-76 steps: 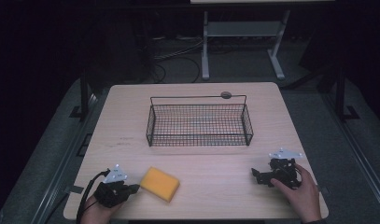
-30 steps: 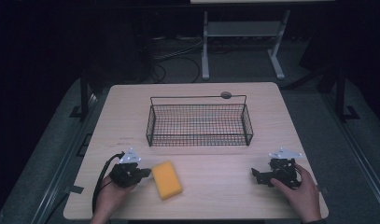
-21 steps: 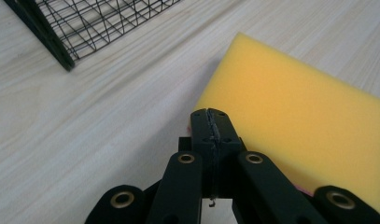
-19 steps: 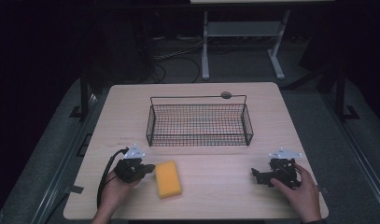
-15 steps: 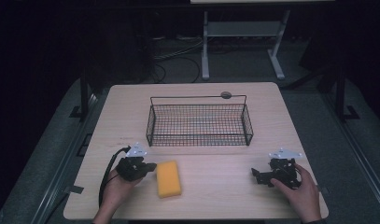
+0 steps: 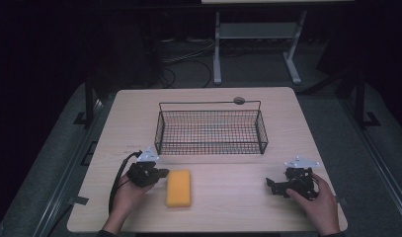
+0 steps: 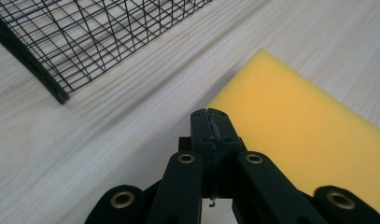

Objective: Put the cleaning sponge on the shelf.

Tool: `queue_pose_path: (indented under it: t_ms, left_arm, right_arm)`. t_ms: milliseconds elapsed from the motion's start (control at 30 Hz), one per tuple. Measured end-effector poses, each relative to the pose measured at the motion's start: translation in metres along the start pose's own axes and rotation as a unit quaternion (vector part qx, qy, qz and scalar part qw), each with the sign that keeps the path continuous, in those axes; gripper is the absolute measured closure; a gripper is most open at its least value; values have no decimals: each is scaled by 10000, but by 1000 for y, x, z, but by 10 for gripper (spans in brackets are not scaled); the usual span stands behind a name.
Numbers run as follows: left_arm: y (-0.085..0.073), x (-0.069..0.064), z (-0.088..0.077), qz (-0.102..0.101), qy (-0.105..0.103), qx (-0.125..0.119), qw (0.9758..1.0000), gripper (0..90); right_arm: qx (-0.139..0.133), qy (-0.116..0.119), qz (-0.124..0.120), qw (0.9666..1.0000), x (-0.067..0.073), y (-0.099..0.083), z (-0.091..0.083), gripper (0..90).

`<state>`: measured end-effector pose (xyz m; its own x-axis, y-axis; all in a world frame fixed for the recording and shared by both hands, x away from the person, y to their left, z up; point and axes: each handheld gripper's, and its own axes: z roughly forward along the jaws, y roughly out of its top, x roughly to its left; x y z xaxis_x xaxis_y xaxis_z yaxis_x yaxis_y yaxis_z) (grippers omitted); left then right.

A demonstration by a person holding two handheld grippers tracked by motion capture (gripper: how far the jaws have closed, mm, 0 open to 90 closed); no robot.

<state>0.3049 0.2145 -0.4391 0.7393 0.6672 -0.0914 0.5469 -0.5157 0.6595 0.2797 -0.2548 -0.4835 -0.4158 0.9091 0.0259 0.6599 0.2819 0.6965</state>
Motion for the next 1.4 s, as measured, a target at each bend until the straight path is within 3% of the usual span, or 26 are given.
queue_pose_path:
  t_ms: [467, 1400]
  left_arm:
    - [17, -4, 16, 126, -121, 19, 9998, 896]
    - [49, -26, 46, 401, -408, 8, 9984, 897]
  right_arm:
    - [-5, -1, -4, 10000, 0, 0, 0, 0]
    - [-6, 0, -1, 10000, 0, 0, 0, 0]
